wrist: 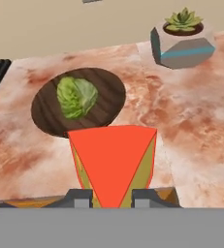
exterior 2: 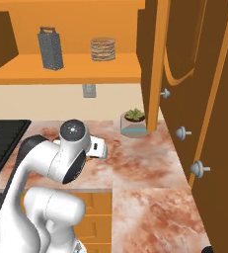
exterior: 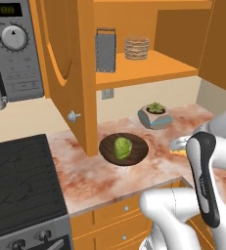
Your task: Pick the cheese from the fridge and the cheese grater from the cabinet and place them next to the salad bowl.
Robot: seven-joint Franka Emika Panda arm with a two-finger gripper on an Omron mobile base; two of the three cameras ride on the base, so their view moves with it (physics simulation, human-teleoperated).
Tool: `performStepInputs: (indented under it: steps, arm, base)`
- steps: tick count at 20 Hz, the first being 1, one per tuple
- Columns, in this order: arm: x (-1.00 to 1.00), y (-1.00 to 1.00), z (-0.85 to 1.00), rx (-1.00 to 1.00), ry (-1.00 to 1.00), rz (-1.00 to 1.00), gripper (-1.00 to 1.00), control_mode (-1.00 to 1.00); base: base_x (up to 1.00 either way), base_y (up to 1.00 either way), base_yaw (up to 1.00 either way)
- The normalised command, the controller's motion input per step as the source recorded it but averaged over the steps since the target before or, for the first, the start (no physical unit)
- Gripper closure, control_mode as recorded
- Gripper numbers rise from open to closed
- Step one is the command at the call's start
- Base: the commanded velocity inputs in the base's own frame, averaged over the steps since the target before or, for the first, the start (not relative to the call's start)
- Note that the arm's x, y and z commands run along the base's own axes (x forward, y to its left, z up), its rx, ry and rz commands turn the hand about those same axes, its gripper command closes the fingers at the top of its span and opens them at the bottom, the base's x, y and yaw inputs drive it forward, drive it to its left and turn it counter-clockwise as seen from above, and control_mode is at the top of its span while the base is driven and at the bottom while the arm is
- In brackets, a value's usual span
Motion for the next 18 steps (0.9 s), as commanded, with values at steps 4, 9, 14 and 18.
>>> performStepInputs:
  steps: [4, 9, 14, 18]
  arm:
    - [0.21, -0.03, -0.34, -0.07, -0.03, 0.17, 1.00, -1.00]
    - [0.22, -0.15, -0.24, -0.03, -0.02, 0.16, 1.00, -1.00]
    - [0.27, -0.15, -0.25, -0.03, -0.01, 0.16, 1.00, -1.00]
    - [0.34, -0.04, -0.29, -0.03, 0.00, 0.13, 1.00, -1.00]
  base:
    - [0.00, 0.00, 0.00]
    - [0.00, 0.00, 0.00]
    - [0.00, 0.00, 0.00]
    - [0.00, 0.00, 0.00]
